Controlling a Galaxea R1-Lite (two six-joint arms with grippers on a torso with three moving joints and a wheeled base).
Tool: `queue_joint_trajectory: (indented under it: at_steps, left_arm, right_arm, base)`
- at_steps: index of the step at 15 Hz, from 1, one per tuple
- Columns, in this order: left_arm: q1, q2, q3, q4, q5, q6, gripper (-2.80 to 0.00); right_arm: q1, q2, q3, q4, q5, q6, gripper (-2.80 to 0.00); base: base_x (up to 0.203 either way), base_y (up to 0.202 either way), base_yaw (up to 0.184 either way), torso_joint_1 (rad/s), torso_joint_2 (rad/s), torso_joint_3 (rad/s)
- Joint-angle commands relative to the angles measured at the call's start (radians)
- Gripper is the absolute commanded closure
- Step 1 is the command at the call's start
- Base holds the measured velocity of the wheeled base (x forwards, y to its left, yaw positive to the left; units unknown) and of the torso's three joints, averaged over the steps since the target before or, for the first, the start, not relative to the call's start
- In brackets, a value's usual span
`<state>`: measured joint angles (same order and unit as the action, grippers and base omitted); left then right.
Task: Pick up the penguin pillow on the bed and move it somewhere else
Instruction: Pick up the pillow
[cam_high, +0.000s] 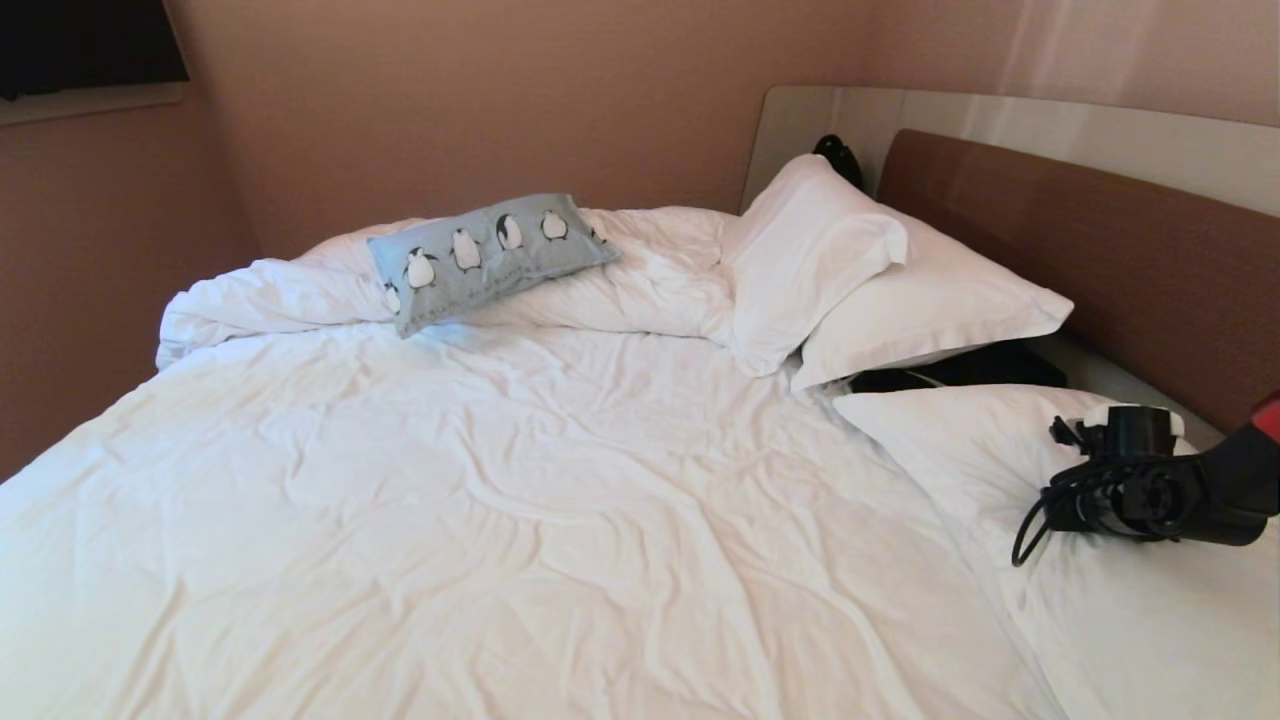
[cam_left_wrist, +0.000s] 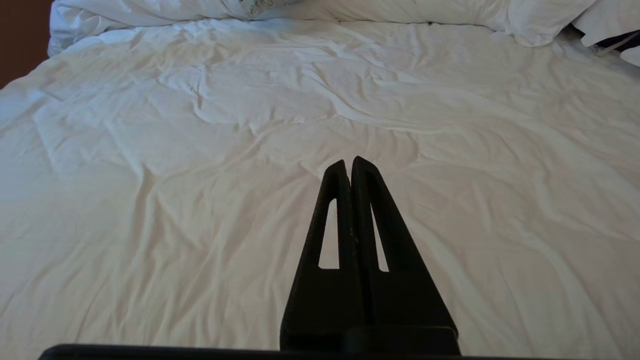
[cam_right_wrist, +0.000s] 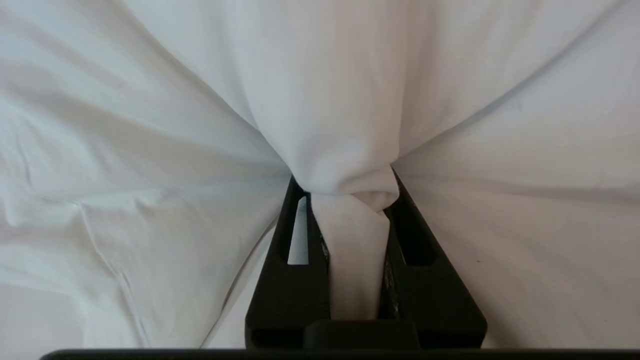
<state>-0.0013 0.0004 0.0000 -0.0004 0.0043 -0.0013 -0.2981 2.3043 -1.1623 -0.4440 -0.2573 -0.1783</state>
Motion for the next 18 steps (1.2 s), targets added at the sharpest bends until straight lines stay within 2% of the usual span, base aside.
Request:
queue_joint_trajectory:
  at_steps: [1,5,10,13,15,18]
  left_arm:
    - [0.000,0.000,0.001,-0.001,0.000,0.000,0.00]
    - [0.000,0.000,0.001,0.000,0.000,0.000,0.00]
    - [0.000,0.000,0.000,-0.001,0.000,0.000,0.00]
    - [0.000,0.001,0.002,0.000,0.000,0.000,0.00]
    - [0.000,0.000,0.000,0.000,0.000,0.000,0.00]
    - [0.000,0.000,0.002,0.000,0.000,0.000,0.00]
  right_arm:
    - [0.002,-0.043,0.000,-0.001,0.002,0.008,0.00]
    - [0.015,-0.109,-0.006,0.084,0.003,0.037,0.00]
    - [0.063,-0.265,-0.056,0.335,0.010,0.120,0.00]
    - [0.075,-0.346,-0.131,0.507,0.106,0.219,0.00]
    - [0.076,-0.388,-0.222,0.674,0.187,0.301,0.00]
    - [0.076,-0.403,-0.340,0.878,0.237,0.372,0.00]
  base:
    - [0.000,0.000,0.000,0.000,0.00,0.000]
    - [0.000,0.000,0.000,0.000,0.00,0.000]
    - [0.000,0.000,0.000,0.000,0.00,0.000]
    - [0.000,0.000,0.000,0.000,0.00,0.000]
    - [0.000,0.000,0.000,0.000,0.00,0.000]
    - [0.000,0.000,0.000,0.000,0.00,0.000]
